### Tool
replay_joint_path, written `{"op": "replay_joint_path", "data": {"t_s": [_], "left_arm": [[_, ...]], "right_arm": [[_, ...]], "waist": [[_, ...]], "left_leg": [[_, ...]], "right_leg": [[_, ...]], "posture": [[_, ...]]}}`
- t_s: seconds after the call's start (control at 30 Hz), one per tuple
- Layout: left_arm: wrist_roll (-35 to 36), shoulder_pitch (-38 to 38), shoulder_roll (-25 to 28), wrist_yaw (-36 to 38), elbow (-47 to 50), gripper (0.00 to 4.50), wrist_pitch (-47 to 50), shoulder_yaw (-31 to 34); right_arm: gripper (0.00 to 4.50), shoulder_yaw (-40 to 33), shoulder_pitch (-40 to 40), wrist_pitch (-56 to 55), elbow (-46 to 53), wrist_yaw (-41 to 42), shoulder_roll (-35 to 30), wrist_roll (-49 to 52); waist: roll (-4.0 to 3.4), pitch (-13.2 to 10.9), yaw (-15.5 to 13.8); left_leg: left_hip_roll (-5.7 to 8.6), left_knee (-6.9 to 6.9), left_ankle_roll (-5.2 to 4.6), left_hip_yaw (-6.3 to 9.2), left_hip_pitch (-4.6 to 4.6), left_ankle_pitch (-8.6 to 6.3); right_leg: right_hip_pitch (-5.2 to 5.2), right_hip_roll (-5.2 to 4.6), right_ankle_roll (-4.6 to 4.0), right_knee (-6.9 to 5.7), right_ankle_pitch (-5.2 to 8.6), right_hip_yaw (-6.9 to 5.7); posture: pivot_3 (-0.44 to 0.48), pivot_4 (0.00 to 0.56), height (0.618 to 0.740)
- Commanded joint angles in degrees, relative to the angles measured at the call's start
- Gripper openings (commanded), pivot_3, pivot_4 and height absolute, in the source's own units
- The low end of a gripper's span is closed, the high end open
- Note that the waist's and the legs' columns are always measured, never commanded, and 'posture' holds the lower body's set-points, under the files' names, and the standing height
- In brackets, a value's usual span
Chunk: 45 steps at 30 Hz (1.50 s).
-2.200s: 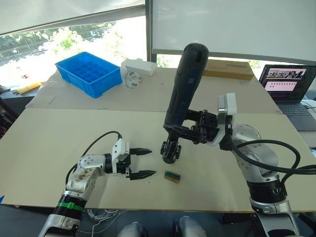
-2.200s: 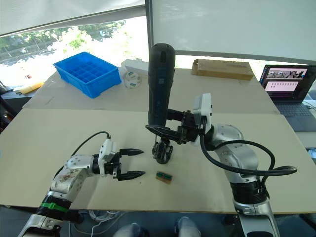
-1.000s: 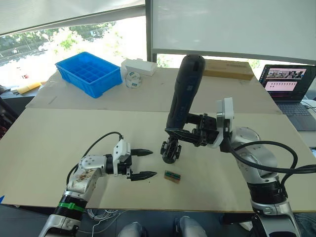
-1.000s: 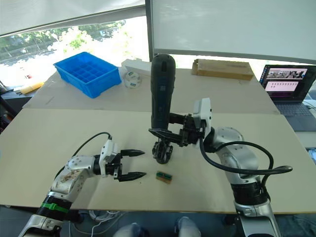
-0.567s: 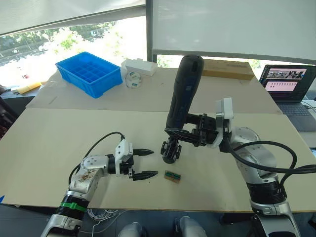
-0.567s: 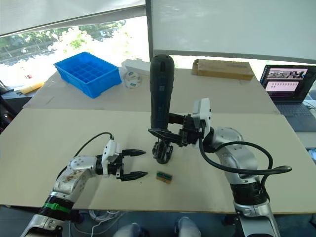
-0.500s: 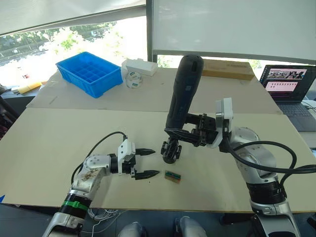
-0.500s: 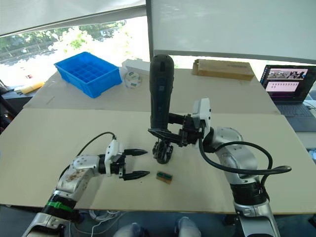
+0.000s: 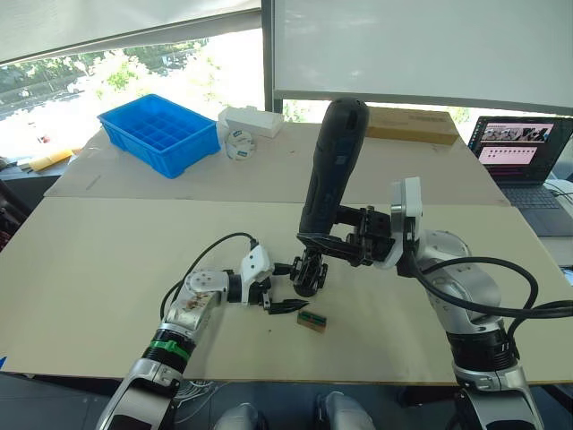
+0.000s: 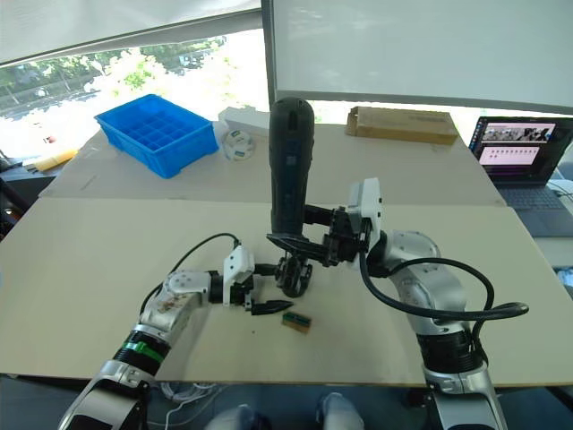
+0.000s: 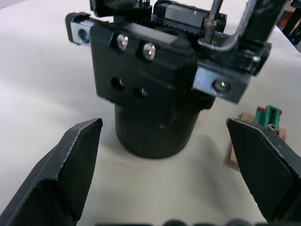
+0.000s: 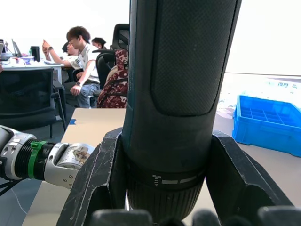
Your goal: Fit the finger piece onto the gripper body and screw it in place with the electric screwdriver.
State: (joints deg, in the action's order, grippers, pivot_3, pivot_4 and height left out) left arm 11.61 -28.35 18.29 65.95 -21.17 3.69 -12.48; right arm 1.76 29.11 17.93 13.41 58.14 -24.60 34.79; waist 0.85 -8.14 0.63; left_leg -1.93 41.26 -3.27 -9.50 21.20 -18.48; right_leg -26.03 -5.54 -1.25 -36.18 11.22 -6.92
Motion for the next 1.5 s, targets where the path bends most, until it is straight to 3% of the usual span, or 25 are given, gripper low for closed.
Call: {"op": "replay_joint_path", "data": {"t_s": [0.03, 0.43, 0.53, 0.63, 1.5], "left_arm": [[0.8, -1.0, -1.0, 0.1, 0.5, 4.5, 0.0, 0.3], [-0.2, -2.2, -3.8, -0.7, -2.3, 4.5, -0.8, 0.1], [-1.3, -2.6, -3.8, -1.3, -3.7, 3.69, -1.8, -0.2], [-2.7, -2.9, -3.4, -1.1, -5.2, 2.36, -3.6, -0.8], [-2.4, -0.6, -3.8, -1.4, -3.7, 2.33, -3.4, -0.9]], "right_arm": [[1.94, -0.9, 0.9, -0.8, 3.4, -0.5, 0.0, 0.9], [1.94, -1.0, 0.1, -0.6, 4.1, -0.3, -0.8, 0.9], [1.94, -1.0, 0.0, -0.5, 4.3, -0.4, -0.9, 0.9], [1.94, -0.9, 0.0, -0.3, 4.6, -0.7, -1.0, 1.0], [1.94, 1.7, -0.4, 0.2, 3.4, -2.2, -1.4, -2.0]], "waist": [[0.0, 0.0, 0.0], [0.01, 0.0, 0.0], [0.01, 0.0, 0.0], [0.01, 0.0, 0.0], [0.01, 0.0, 0.0]], "left_leg": [[0.0, 0.0, 0.0, 0.0, 0.0, 0.0], [0.0, 0.01, 0.0, 0.01, 0.0, 0.0], [0.0, 0.01, -0.01, 0.01, 0.0, 0.0], [0.0, 0.0, -0.01, 0.02, 0.0, 0.0], [0.0, 0.0, -0.01, 0.02, -0.02, 0.0]], "right_leg": [[0.0, 0.0, 0.0, 0.0, 0.0, 0.0], [0.0, -0.01, 0.0, 0.0, 0.0, 0.0], [0.0, -0.01, 0.0, 0.0, 0.0, 0.0], [0.0, -0.01, 0.0, 0.0, 0.0, 0.0], [0.02, -0.02, 0.0, 0.0, -0.01, 0.0]], "posture": [[0.0, 0.15, 0.74], [0.0, 0.15, 0.74], [0.0, 0.15, 0.74], [0.0, 0.15, 0.74], [0.0, 0.15, 0.74]]}}
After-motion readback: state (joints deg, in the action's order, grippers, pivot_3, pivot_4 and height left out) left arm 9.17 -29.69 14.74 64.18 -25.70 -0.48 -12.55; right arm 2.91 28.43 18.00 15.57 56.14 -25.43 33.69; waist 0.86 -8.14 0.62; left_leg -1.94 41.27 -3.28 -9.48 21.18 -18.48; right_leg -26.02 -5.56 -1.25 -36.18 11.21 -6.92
